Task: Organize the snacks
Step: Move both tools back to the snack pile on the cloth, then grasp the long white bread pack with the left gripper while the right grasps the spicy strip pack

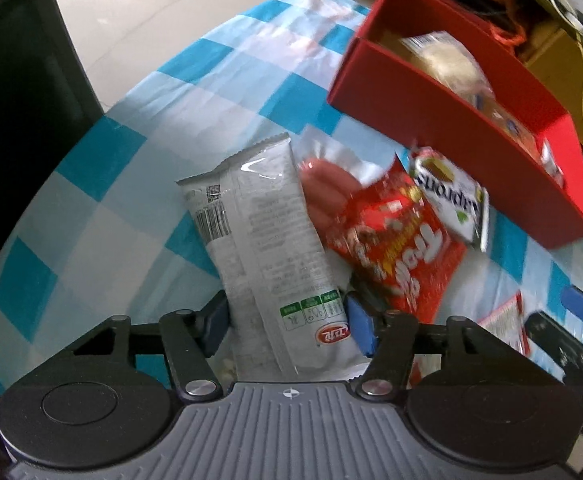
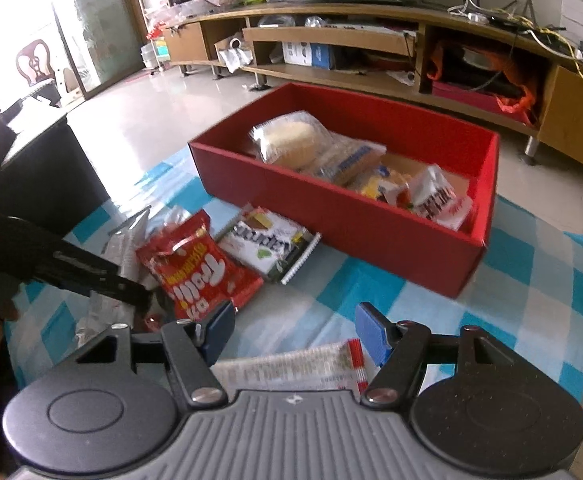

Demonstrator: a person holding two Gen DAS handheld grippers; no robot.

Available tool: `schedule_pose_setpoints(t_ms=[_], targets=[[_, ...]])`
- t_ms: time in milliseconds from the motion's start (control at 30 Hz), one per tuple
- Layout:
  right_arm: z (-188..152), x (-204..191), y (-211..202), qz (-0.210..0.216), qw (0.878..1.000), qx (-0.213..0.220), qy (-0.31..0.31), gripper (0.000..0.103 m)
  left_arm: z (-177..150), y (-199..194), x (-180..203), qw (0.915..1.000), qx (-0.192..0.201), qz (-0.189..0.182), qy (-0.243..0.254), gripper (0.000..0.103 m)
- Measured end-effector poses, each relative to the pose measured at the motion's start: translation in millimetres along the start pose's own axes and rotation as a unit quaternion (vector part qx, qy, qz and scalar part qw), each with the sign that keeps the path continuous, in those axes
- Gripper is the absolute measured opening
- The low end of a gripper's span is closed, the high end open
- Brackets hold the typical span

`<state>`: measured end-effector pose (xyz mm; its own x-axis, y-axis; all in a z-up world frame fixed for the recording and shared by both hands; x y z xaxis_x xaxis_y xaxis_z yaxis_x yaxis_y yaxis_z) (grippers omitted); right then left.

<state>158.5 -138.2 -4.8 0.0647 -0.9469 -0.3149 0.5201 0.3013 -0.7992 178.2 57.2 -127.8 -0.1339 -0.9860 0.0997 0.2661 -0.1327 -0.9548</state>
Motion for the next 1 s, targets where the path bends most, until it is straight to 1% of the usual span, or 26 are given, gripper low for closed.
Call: schedule_pose_setpoints(t_ms=[33,100,167,200,333,400,433,500,600,667,700,767,800,833,867,900,933,1000], targets=[[-4.0,1.6,-0.8,-0.002,1.0,-0.002,0.003,0.066,-2.5,-1.7,1.8,0.9999,0.0,-0.004,0.01,0.067],[-13.4,3.2,-1.1,-0.008,1.0,-0.009,0.003,0.066,-9.9,-5.8,11.9,0.9985,-0.005,-0.028,0.048,0.066],[-23.8,2.4,-1.7,-0.021,1.0,-0.015,-0.006,0.066,-18.3,-9.6,20.4,0.9959,-0.007,-0.035,0.083,0.066],[-29.3,1.0,-1.9,-0.026,0.999,-0.018,-0.014,0.066,-24.5,-11.3,24.5,0.9939,-0.008,-0.035,0.105,0.066],[-43.8,-6.6,-1.1,-0.032,0.998,-0.03,-0.041,0.066,-38.8,-13.4,28.6,0.9881,-0.007,-0.019,0.152,0.067],[-47.1,-6.9,-0.3,-0.034,0.998,-0.033,-0.039,0.069,-39.4,-13.1,24.8,0.9877,-0.006,-0.011,0.156,0.069],[-48.0,-5.8,0.6,-0.033,0.998,-0.035,-0.03,0.071,-38.6,-12.2,21.9,0.9883,-0.006,-0.006,0.152,0.073],[-46.7,-1.1,3.4,-0.04,0.999,-0.035,0.001,0.072,-35.5,-11.2,17.0,0.9905,-0.004,-0.001,0.138,0.077],[-37.8,6.2,10.4,-0.055,0.996,-0.02,0.061,0.072,-33.0,-8.3,15.6,0.9924,-0.008,-0.005,0.122,0.077],[-34.5,6.0,16.5,-0.07,0.994,-0.009,0.086,0.073,-32.9,-6.4,16.9,0.9927,-0.008,-0.002,0.121,0.079],[-33.7,3.2,20.2,-0.076,0.993,-0.003,0.088,0.073,-32.7,-6.4,17.6,0.9929,-0.006,-0.001,0.119,0.079],[-34.2,-4.5,29.3,-0.099,0.993,0.011,0.065,0.073,-33.2,-7.0,18.3,0.9931,-0.006,0.0,0.117,0.079],[-35.3,-7.4,34.2,-0.118,0.992,0.018,0.049,0.073,-33.6,-7.2,18.4,0.9933,-0.006,-0.001,0.115,0.079],[-37.3,-9.8,37.0,-0.126,0.991,0.02,0.035,0.075,-34.0,-7.1,18.9,0.9933,-0.008,-0.003,0.115,0.078],[-38.0,-12.5,38.0,-0.127,0.991,0.023,0.017,0.076,-34.7,-6.9,19.5,0.9933,-0.009,-0.004,0.115,0.079],[-41.6,-13.8,40.0,-0.138,0.99,0.011,-0.008,0.077,-35.2,-6.9,19.6,0.9933,-0.011,-0.005,0.115,0.079],[-43.3,-15.2,37.1,-0.141,0.989,0.01,-0.032,0.078,-35.9,-6.8,19.9,0.9932,-0.012,-0.006,0.116,0.079],[-50.0,-11.9,28.5,-0.144,0.987,-0.014,-0.07,0.079,-37.2,-6.7,20.7,0.9931,-0.015,-0.01,0.116,0.079]])
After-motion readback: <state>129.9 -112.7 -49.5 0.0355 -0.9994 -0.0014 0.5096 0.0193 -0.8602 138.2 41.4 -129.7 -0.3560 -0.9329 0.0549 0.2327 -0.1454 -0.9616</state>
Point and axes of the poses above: each gripper's, at about its wrist camera, not at the fingertips, and y roughly the way its jaws point, x to its right, z to its top, the point moved 10 cm from there along y, roughly the way its jaws point, and after that the axes turned 12 degrees about y, right-handed, at the moved point
